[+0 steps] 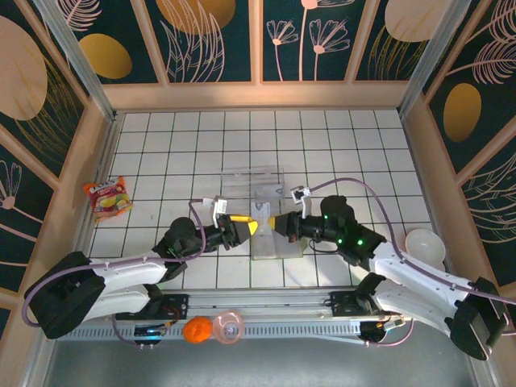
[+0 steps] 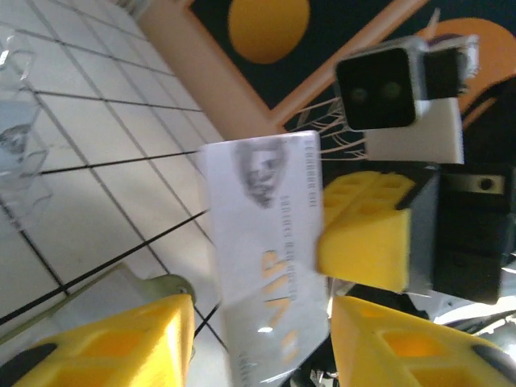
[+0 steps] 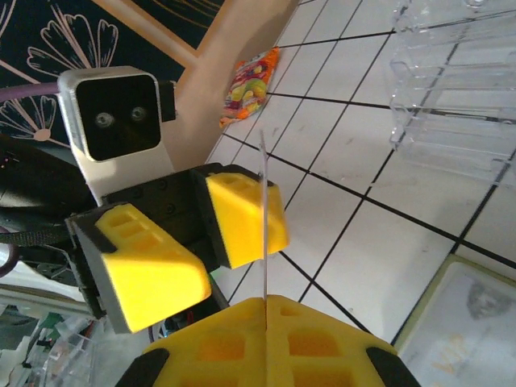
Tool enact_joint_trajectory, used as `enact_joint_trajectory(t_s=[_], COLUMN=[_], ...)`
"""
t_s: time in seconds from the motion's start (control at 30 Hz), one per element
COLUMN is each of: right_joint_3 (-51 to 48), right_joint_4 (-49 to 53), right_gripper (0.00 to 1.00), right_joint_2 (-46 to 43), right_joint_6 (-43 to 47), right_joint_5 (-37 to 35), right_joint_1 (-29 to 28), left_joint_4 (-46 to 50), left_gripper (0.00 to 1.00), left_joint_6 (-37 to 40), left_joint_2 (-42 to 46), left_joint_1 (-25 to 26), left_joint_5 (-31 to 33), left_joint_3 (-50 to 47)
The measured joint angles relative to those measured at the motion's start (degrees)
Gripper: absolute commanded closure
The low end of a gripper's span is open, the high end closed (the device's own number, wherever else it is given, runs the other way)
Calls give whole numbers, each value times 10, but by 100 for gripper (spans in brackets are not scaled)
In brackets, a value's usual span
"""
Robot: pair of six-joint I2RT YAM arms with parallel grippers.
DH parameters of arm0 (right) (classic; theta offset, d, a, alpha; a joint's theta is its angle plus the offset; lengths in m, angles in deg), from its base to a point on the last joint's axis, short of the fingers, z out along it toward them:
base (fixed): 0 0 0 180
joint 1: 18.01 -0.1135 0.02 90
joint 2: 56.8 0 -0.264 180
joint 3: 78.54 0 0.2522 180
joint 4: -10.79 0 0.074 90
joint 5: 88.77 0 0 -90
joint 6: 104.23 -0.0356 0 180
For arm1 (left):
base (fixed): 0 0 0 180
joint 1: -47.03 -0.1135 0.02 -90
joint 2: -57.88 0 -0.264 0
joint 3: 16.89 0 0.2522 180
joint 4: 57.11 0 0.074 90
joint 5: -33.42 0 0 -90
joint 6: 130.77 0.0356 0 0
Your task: Take the credit cards out of the card holder
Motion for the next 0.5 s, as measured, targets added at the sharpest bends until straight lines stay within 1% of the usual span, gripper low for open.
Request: enact_joint_trajectory(t_s=[0.13, 0.23, 0.27, 0.3, 0.33, 0.37, 0.4, 0.5], right_joint_3=[0, 0, 0, 0, 0, 1, 3, 11], right_joint_4=[-29, -33, -32, -31, -29, -23, -14, 42], right_gripper=[100, 100, 100, 95, 88, 84, 83, 84], right_joint_2=[26, 42, 46, 48, 47, 46, 43, 27], right_joint_6=[-1, 0, 0, 0, 0, 1, 3, 3], right_joint_5=[8, 6, 3, 1, -4, -9, -21, -87], right_joint_1=[-3, -3, -4, -4, -5, -8, -10, -10], left_joint_4=[-28, -29, -22, -12, 4, 27, 51, 152], left_gripper=[72, 81, 86, 90, 97, 100, 100, 100], left_joint_6=[-14, -19, -19, -16, -12, -3, 5, 47], left_joint_2=[-8, -8, -5, 1, 10, 21, 30, 50], left_joint_1=[-3, -5, -5, -5, -5, -5, -5, -5], left_joint_5=[-23, -26, -25, -24, -22, -17, -12, 2], left_joint_3=[0, 0, 0, 0, 0, 3, 7, 59])
